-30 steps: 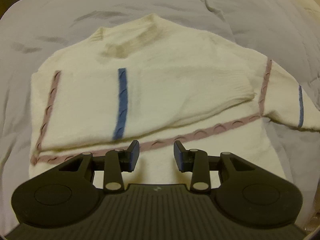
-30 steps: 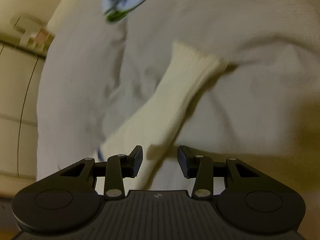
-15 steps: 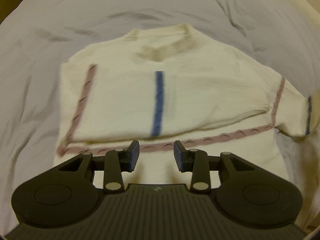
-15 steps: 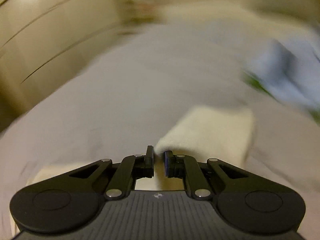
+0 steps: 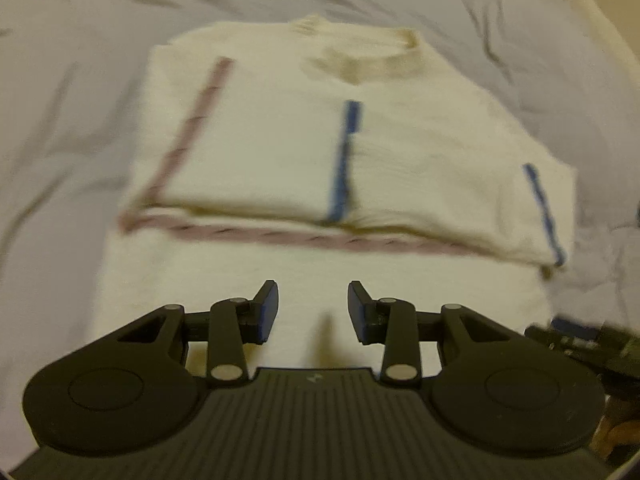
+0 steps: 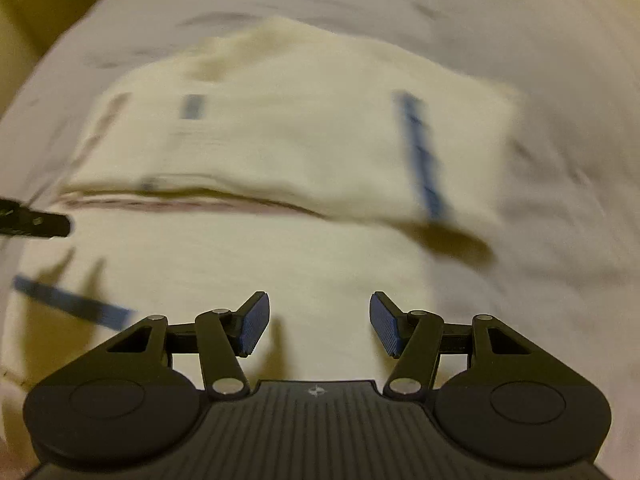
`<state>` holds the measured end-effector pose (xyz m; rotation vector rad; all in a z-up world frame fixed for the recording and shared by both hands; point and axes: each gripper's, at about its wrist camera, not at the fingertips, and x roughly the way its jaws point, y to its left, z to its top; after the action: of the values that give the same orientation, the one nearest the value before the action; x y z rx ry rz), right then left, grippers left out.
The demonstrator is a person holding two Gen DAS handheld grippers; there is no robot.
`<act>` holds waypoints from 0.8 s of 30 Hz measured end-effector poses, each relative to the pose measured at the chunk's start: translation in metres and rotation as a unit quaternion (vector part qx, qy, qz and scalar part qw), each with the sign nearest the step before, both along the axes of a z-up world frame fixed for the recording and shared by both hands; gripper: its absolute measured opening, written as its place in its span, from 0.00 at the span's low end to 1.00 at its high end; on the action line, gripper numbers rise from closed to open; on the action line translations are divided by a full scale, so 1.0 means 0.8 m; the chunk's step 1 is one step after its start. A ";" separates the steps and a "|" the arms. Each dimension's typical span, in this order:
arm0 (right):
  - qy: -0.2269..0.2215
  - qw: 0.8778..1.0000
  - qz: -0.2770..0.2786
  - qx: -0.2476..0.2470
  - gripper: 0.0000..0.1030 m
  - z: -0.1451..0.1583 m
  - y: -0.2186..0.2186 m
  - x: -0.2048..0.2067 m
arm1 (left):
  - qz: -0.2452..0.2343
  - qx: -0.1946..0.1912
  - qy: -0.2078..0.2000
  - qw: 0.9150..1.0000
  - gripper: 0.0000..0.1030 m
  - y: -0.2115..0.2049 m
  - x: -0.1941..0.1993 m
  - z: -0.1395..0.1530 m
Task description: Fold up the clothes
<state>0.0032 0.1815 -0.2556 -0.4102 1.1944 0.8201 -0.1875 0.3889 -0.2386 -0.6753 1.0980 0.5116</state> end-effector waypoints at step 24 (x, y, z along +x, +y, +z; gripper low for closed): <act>0.030 0.985 -0.168 -0.012 0.57 -0.042 -0.060 0.133 | -0.023 0.120 -0.152 0.981 0.07 0.081 0.062 0.084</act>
<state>0.1092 0.1336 -0.2889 -0.1971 1.2872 0.5293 -0.1380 0.4540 -0.1712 -0.4947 0.7475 0.4743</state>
